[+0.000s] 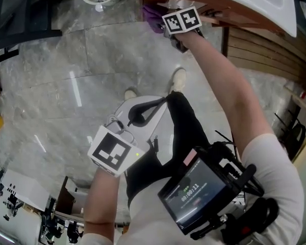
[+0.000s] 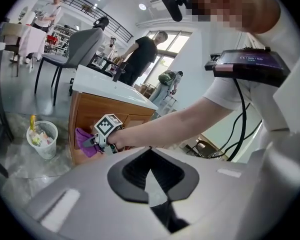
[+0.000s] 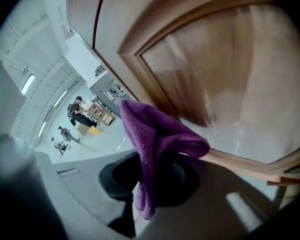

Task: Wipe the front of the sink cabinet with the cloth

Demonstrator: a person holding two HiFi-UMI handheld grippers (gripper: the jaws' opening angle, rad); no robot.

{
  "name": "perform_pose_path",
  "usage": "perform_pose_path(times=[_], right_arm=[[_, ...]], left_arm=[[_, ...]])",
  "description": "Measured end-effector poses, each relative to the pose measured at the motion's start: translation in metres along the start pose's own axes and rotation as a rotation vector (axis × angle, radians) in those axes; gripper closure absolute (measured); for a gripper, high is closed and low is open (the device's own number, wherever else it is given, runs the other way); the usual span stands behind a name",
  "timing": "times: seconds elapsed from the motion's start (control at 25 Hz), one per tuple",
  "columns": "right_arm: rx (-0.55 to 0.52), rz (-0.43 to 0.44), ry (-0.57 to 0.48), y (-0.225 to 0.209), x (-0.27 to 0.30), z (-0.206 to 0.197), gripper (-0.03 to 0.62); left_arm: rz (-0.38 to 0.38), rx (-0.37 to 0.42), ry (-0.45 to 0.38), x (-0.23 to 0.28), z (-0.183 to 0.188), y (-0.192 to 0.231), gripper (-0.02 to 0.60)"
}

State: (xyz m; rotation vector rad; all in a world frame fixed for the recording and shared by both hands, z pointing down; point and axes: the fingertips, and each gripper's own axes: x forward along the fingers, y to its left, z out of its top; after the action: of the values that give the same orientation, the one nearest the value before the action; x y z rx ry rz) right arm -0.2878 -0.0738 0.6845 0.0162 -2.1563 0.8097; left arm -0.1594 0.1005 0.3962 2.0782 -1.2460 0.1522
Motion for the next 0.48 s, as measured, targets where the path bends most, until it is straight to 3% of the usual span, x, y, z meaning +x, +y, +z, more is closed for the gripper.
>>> perform_pose_path(times=[0.48], right_arm=[[0.069,-0.075,-0.082,-0.074,-0.1,-0.017,0.534]], left_arm=[[-0.112,0.055,0.064,0.056,0.01,-0.036,0.578]])
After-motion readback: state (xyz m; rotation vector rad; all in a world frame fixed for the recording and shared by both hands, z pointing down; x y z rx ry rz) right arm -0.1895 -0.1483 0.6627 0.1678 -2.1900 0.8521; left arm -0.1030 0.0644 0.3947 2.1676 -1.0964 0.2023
